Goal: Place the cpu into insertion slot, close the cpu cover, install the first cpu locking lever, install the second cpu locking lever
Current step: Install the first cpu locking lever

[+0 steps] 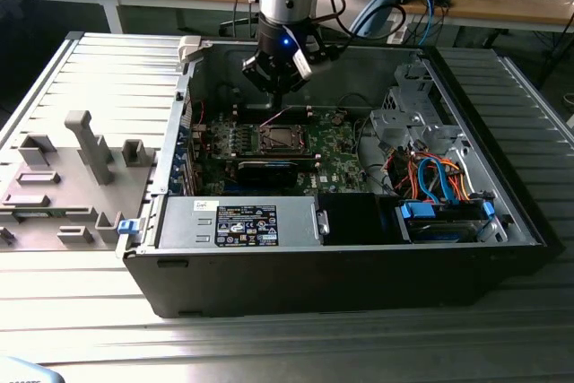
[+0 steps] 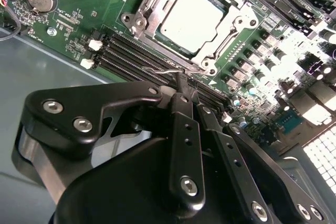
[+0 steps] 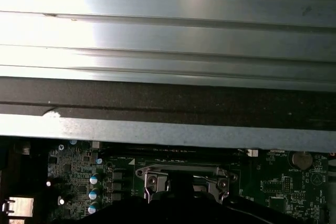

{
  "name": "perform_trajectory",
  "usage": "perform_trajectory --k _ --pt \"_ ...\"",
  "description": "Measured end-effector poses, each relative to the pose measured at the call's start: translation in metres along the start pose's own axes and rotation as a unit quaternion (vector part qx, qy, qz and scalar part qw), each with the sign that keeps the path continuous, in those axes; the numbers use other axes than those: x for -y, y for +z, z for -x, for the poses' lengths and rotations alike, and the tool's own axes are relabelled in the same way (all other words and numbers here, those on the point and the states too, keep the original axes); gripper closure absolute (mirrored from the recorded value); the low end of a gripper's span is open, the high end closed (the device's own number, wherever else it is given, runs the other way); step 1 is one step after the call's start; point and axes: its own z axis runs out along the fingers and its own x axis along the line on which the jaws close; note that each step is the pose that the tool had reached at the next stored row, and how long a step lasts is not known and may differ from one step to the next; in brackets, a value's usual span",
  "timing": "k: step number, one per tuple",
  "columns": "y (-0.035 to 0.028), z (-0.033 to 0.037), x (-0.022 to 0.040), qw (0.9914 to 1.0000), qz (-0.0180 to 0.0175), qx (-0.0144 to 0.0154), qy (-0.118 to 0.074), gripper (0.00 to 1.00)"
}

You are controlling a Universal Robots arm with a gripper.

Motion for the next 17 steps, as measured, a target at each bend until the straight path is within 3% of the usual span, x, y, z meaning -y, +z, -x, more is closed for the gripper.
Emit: perform_trajectory --k 17 --pt "0.0046 0.0015 0.0003 1.0 0.0 0.0 0.0 0.89"
